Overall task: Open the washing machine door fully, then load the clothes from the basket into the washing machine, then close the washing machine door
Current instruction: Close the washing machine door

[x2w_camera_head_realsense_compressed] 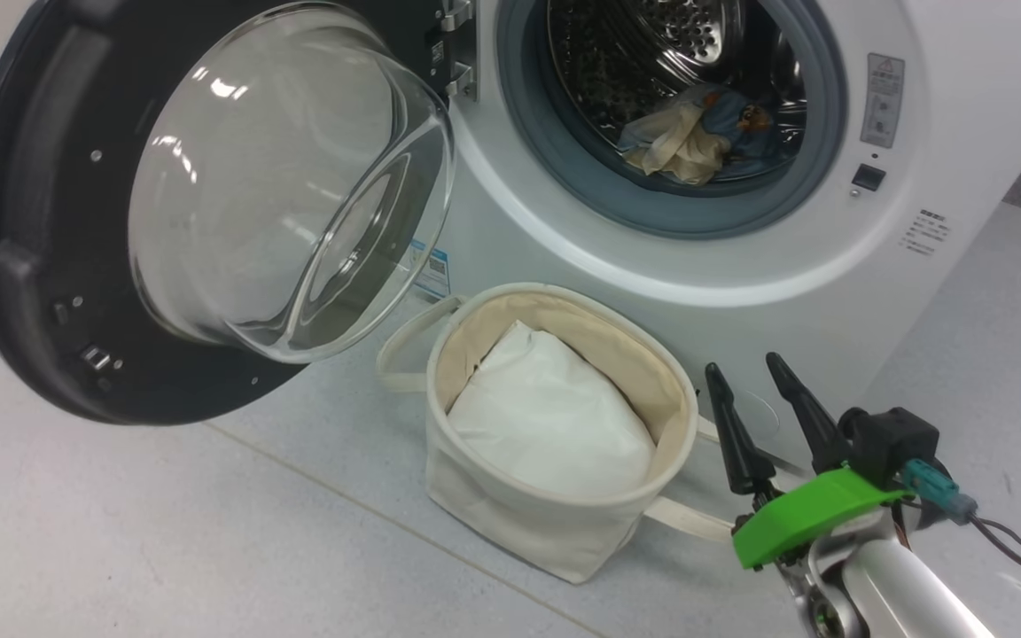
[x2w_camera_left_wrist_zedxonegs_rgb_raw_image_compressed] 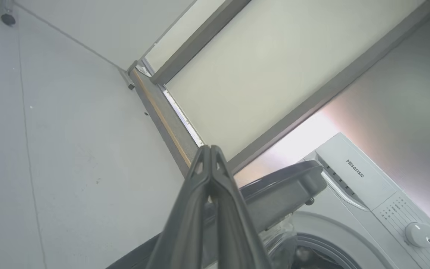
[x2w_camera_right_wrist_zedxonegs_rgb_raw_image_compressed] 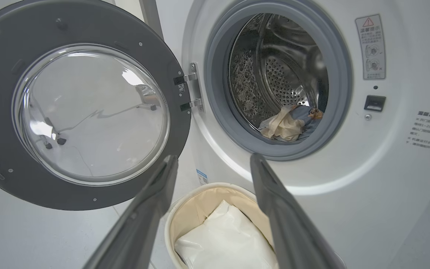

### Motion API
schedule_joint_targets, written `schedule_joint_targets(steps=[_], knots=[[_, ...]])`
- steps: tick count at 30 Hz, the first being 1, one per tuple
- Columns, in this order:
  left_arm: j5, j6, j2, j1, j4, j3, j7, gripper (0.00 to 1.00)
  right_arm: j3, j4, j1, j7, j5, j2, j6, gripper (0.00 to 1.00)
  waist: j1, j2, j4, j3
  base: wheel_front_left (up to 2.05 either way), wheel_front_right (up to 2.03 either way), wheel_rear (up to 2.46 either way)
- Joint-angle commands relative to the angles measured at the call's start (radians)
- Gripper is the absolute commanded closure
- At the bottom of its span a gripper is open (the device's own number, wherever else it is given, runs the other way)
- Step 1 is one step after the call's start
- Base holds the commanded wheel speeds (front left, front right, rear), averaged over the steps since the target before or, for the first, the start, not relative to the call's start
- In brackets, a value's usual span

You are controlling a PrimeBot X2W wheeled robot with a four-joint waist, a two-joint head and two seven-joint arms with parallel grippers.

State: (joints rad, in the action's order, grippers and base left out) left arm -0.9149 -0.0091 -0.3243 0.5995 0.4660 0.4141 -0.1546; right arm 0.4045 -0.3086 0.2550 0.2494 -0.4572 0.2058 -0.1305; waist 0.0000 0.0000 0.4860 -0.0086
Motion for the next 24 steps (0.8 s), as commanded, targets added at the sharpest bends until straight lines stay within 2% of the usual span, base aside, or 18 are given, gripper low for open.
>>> schedule_joint_targets(steps=[1, 4, 7, 14, 19, 24], knots=[[-0.031, 0.014, -0.053, 0.07, 0.013, 0.041, -0.028, 1.0, 0.002, 0.037, 0.003, 0.012, 0.007, 0.014, 0.0, 0.0, 0.0, 0.0, -0.004, 0.0, 0.0, 0.0, 0.0], [-0.107, 0.05, -0.068, 0.138, 0.161, 0.091, -0.085, 1.0, -0.004, 0.041, -0.005, 0.012, 0.012, 0.017, 0.0, 0.0, 0.0, 0.0, -0.016, -0.001, 0.0, 0.0, 0.0], [-0.151, 0.051, -0.093, 0.189, 0.278, 0.12, -0.118, 1.0, -0.016, 0.045, -0.017, 0.012, 0.016, 0.023, 0.0, 0.0, 0.0, 0.0, -0.029, -0.002, 0.0, 0.0, 0.0], [-0.178, -0.01, -0.145, 0.255, 0.445, 0.125, -0.148, 1.0, -0.013, 0.046, -0.017, 0.012, 0.023, 0.049, 0.0, 0.0, 0.0, 0.0, -0.067, 0.016, 0.0, 0.0, 0.0], [-0.161, -0.049, -0.154, 0.284, 0.525, 0.092, -0.157, 1.0, -0.007, 0.046, -0.014, 0.012, 0.018, 0.057, 0.0, 0.0, 0.0, 0.0, -0.078, 0.015, 0.0, 0.0, 0.0], [-0.144, -0.061, -0.149, 0.308, 0.602, 0.053, -0.201, 1.0, -0.005, 0.047, -0.007, 0.012, 0.015, 0.055, 0.0, 0.0, 0.0, 0.0, -0.08, 0.015, 0.0, 0.0, 0.0]])
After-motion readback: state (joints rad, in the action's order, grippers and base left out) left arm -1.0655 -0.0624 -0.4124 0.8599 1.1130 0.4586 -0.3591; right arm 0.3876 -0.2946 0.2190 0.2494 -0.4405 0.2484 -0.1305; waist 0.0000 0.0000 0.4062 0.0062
